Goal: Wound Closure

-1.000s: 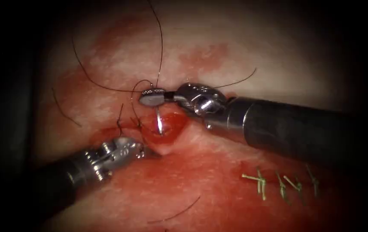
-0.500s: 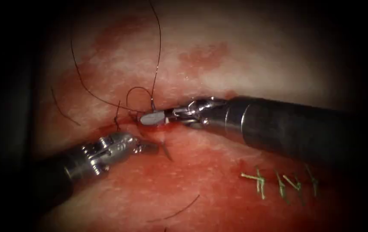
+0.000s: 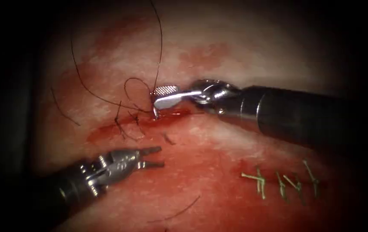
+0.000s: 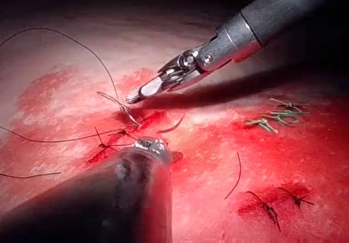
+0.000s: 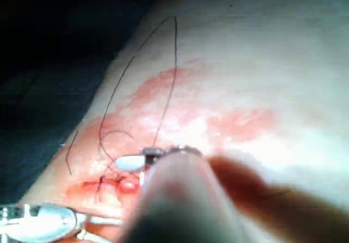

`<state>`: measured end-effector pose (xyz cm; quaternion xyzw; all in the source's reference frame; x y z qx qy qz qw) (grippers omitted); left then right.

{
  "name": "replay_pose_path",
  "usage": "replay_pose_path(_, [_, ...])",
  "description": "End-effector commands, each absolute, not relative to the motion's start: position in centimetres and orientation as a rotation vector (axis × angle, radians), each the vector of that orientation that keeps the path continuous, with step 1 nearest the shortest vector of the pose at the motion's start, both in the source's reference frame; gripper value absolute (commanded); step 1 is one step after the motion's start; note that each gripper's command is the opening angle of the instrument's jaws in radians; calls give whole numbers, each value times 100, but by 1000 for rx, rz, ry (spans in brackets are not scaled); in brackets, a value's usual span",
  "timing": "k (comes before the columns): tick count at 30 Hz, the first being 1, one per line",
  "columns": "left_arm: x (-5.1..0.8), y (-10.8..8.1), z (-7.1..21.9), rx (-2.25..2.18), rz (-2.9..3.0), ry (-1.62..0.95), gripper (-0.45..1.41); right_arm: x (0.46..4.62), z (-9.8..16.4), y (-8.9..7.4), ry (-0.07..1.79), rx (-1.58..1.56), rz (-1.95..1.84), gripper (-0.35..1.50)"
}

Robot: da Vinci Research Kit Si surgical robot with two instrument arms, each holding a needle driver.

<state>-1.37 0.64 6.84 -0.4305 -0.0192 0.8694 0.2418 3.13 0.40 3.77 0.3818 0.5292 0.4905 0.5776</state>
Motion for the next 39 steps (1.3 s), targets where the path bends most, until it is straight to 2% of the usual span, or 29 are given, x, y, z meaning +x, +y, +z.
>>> replay_pose_path(1, [-143,68,691,-1189,2377,-31,9,312,376,51,1248,868,1139,103])
replay_pose_path(7, [-142,70,688,-1230,2342,76,24,285,374,62,1254,791,1171,88])
replay_pose_path(10, [-145,75,689,-1227,2332,86,24,284,378,59,1252,776,1178,81])
replay_pose_path(22, [-159,87,695,-1266,2306,103,14,285,383,54,1263,768,1178,79])
replay_pose_path(24, [-161,91,697,-1265,2309,105,9,285,383,53,1264,767,1178,78])
replay_pose_path(25, [-163,95,699,-1269,2312,105,-3,284,384,53,1264,766,1177,78])
replay_pose_path(27, [-165,99,702,-1277,2310,99,-42,284,384,52,1267,766,1178,78])
replay_pose_path(34, [-167,101,703,-1339,2219,-16,-45,280,384,50,1270,767,1176,78])
replay_pose_path(39, [-169,98,698,-1408,2052,-229,-45,280,384,49,1270,766,1176,78])
